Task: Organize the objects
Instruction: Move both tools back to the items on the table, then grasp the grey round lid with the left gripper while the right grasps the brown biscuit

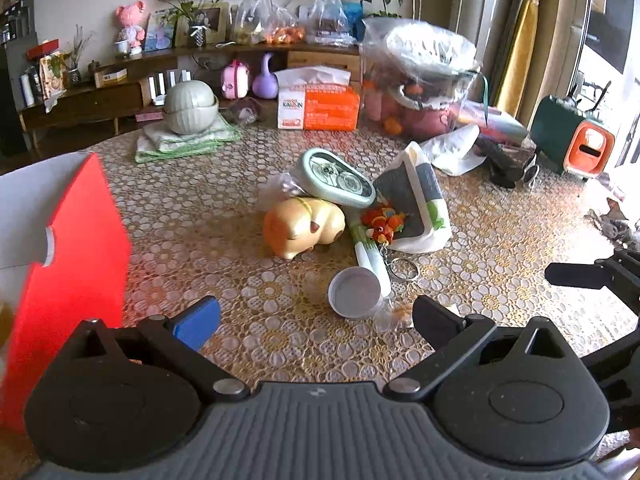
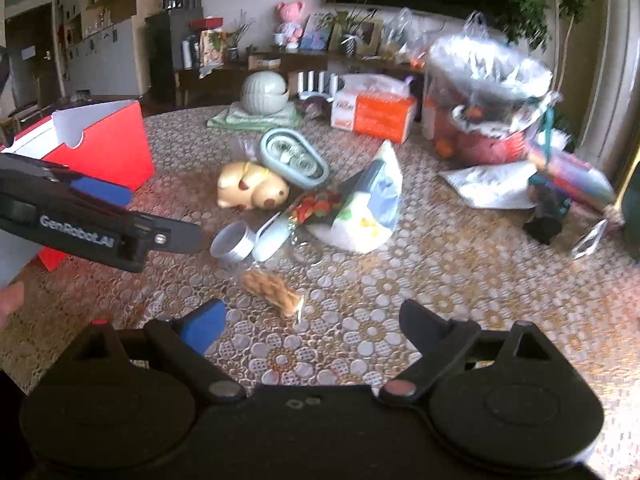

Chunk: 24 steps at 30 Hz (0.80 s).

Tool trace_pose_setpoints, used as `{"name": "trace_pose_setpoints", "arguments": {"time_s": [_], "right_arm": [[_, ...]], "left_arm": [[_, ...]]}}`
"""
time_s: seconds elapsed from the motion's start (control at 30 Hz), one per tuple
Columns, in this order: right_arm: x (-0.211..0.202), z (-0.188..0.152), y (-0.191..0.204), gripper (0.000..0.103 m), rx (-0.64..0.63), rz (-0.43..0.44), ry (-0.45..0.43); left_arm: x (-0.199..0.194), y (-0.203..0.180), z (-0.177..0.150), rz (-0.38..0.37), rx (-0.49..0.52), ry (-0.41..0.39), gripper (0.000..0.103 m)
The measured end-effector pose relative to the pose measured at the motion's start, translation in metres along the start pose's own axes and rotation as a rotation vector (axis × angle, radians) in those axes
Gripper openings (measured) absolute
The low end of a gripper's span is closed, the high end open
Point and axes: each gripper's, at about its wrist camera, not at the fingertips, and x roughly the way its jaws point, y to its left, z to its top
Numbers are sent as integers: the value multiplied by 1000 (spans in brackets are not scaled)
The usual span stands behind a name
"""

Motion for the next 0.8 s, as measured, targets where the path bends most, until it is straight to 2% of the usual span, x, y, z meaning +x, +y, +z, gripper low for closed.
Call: {"name": "trace_pose_setpoints", "arguments": {"time_s": [0.13, 0.23, 0.33, 0.47, 0.53, 0.57, 0.6, 0.63, 0.67, 0.77, 0.8], "right_arm": [[14, 1, -2, 93, 23, 26, 15], [23, 2, -3, 92, 40, 49, 31], [29, 1, -3, 92, 44, 44, 29], [33, 1, -1, 90, 41, 58, 27], [35, 1, 0, 82, 35, 63, 27], [37, 1, 0, 69, 36, 67, 33], [39, 1, 0, 62, 38, 69, 42], [41, 1, 0, 62, 41, 68, 46], [41, 1, -1, 62, 42, 70, 43], [42, 1, 0, 60, 40, 78, 39], [42, 1, 1, 57, 37, 78, 39]], "left_arm": [[18, -2, 2, -25, 3, 23, 103], [30, -3, 3, -15, 0, 32, 103], [42, 0, 4, -45, -33, 54, 103], [52, 0, 2, -50, -33, 66, 103], [55, 0, 1, -48, -26, 65, 102], [56, 1, 1, -53, -28, 64, 102], [58, 2, 1, -61, -33, 66, 102], [59, 3, 1, -68, -37, 66, 101], [59, 3, 2, -72, -38, 62, 98], [62, -1, 2, -84, -15, 68, 81], [63, -2, 2, -83, -7, 68, 71]]}}
